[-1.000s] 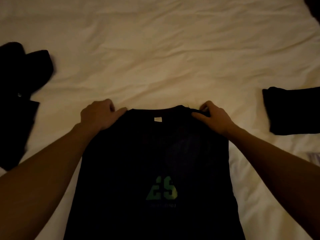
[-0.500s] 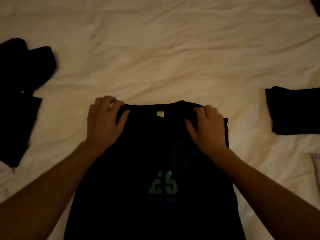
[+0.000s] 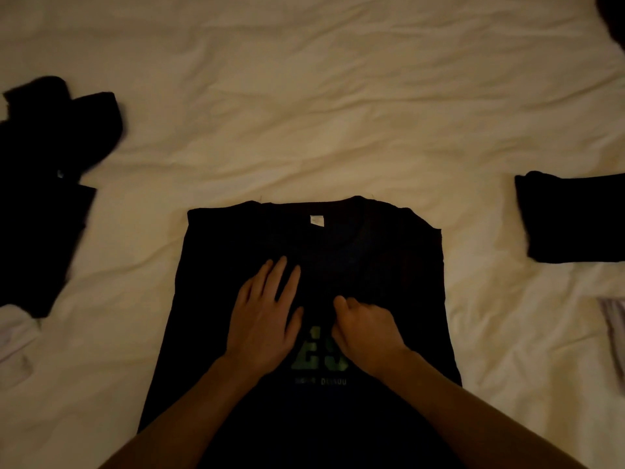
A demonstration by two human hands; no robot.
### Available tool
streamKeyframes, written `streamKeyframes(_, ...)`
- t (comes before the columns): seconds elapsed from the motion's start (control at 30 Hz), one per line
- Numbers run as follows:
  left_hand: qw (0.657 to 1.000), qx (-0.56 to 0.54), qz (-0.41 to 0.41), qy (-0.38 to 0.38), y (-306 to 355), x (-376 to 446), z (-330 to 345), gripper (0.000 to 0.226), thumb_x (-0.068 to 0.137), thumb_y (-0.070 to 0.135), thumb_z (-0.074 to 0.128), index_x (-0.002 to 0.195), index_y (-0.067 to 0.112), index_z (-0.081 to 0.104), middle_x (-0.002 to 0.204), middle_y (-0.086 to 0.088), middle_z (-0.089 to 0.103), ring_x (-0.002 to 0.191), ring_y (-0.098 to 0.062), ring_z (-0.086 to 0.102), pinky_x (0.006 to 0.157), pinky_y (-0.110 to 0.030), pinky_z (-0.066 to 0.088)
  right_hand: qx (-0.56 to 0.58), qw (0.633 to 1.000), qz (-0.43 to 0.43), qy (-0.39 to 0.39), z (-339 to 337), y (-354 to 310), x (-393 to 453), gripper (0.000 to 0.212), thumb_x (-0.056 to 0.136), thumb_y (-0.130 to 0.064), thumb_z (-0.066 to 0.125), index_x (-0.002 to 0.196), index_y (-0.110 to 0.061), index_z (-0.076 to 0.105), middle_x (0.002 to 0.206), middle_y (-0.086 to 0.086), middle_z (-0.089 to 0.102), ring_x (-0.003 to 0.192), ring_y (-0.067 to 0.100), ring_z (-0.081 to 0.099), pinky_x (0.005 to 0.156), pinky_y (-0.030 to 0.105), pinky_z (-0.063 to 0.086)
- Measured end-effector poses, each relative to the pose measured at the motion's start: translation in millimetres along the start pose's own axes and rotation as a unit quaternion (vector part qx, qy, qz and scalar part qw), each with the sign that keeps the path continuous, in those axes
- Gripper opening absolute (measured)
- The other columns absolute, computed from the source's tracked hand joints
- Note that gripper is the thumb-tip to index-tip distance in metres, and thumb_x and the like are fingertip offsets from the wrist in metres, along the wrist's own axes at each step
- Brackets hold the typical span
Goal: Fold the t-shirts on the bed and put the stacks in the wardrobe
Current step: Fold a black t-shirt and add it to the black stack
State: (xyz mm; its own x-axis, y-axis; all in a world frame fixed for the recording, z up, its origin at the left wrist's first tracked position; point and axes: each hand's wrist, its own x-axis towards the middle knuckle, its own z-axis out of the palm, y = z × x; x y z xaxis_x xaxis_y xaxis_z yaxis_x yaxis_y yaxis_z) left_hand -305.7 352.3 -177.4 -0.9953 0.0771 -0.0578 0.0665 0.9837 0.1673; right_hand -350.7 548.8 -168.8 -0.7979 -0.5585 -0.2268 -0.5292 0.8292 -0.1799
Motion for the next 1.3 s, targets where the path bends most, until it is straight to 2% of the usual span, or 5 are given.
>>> streamKeyframes(0.2,0.995,-0.061,-0.006,0.075,-23,25,-21,0.06,0.098,0.051,0.037,0.145,0.016,0.046,0.15,-0.009,0.044,0.134,-0.031,0.041,0.106,-0.046,0.034,0.096,0.994,0.004,-0.052,-35,3,11,0.043,0.096,-0.057,0.04,0.108,-0.017,0.051,0.101,0.003,0.061,0.086,0.024,0.063,0.063,0.033,0.047)
streamKeyframes(0.4,0.98,0.001,-0.192,-0.05,-104,131,-67,0.056,0.095,0.06,0.038,0.125,0.017,0.059,0.126,-0.011,0.058,0.118,-0.035,0.049,0.1,-0.046,0.036,0.062,0.974,0.211,0.051,-87,95,106,0.071,0.092,-0.065,0.045,0.141,-0.013,0.041,0.139,0.017,0.044,0.126,0.037,0.042,0.103,0.048,0.034)
streamKeyframes(0.6,0.94,-0.211,-0.192,-0.188,-110,156,-66,0.015,0.089,0.036,0.066,0.083,0.025,0.059,0.1,-0.003,0.066,0.093,-0.024,0.06,0.08,-0.035,0.047,0.221,0.958,0.164,-0.084,-84,119,126,0.015,0.097,-0.028,0.058,0.097,-0.016,0.051,0.095,0.006,0.058,0.091,0.027,0.056,0.073,0.034,0.042)
streamKeyframes(0.9,0.96,-0.243,-0.126,0.054,-103,154,-73,0.008,0.1,0.035,0.051,0.105,0.029,0.055,0.089,0.009,0.063,0.083,-0.021,0.061,0.07,-0.035,0.044,0.292,0.937,0.175,0.081,-101,129,126,0.011,0.098,-0.021,0.057,0.095,-0.013,0.05,0.077,-0.002,0.056,0.067,0.014,0.053,0.056,0.025,0.04)
streamKeyframes(1.3,0.955,-0.293,-0.042,-0.03,-102,130,-104,0.011,0.092,0.035,0.067,0.084,0.039,0.062,0.089,0.014,0.065,0.08,0.006,0.058,0.072,-0.022,0.042,0.251,0.948,0.145,0.129,-98,127,82,0.019,0.1,-0.035,0.052,0.089,-0.019,0.052,0.074,0.0,0.062,0.07,0.015,0.058,0.061,0.033,0.044)
